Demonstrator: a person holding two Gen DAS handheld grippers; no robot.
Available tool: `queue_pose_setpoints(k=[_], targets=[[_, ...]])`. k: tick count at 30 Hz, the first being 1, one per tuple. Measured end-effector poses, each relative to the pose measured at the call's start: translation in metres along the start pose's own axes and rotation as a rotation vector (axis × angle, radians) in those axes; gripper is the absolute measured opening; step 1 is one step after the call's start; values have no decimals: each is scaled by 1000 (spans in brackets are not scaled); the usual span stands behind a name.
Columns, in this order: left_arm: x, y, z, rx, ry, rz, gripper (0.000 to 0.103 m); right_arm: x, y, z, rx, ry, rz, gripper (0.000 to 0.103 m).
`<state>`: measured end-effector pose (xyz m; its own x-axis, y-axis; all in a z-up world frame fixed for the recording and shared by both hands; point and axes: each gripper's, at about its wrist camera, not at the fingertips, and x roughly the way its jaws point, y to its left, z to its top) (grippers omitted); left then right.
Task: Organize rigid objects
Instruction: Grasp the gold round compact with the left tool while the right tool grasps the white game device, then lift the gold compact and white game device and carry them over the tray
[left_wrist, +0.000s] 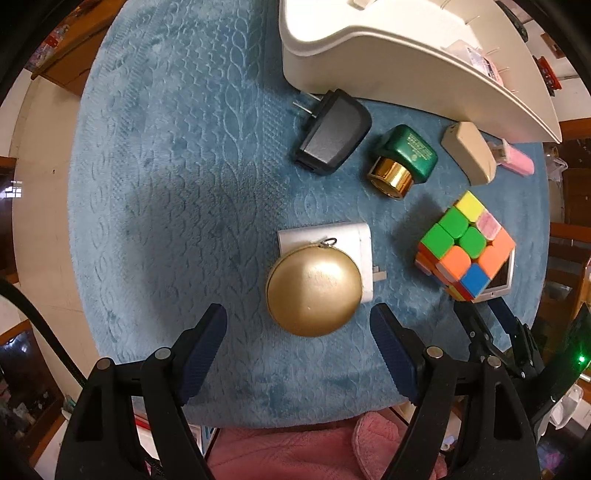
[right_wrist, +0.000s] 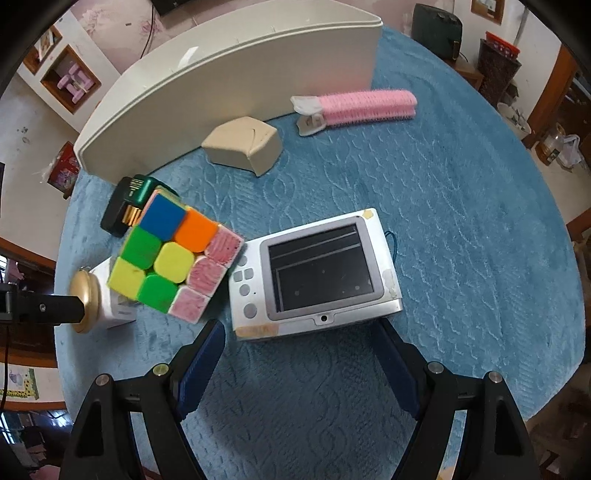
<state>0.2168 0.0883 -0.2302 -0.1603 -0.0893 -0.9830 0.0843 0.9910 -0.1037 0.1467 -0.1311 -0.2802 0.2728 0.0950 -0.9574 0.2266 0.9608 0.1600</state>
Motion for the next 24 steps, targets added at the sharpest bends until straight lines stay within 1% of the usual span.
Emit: queue_pose_setpoints(k=[5,7,8,11,12,14,16,18,20,24], targets=[[7,3,9,-7,23,2,82,5,0,6,-27,5,-33,82],[8,3,12,-8,30,-3,82,7,1,9,-46,9,-47,83],[8,5,21,-9,33,-5,81,7,3,10,-55,11,-54,83],[10,6,25,-14,42,-10,80,8,5,13,-97,20,-77,83],[13,-1,29,-17,49,-18,77,9,7,14,-123,21,-89,83],[16,-1,34,-33,66,-45,72,8,12,17,-167,18,-109,83],[18,0,36,-50,82,-68,65,7,17,16,-231,3,-137,83],[22,2,37,-65,97,-83,61,7,22,15,-300,-8,-167,83],[24,5,35,-78,101,-100,58,8,25,14,-348,-11,-188,84],[27,8,38,-91,103,-104,58,8,28,12,-425,-15,-215,84]])
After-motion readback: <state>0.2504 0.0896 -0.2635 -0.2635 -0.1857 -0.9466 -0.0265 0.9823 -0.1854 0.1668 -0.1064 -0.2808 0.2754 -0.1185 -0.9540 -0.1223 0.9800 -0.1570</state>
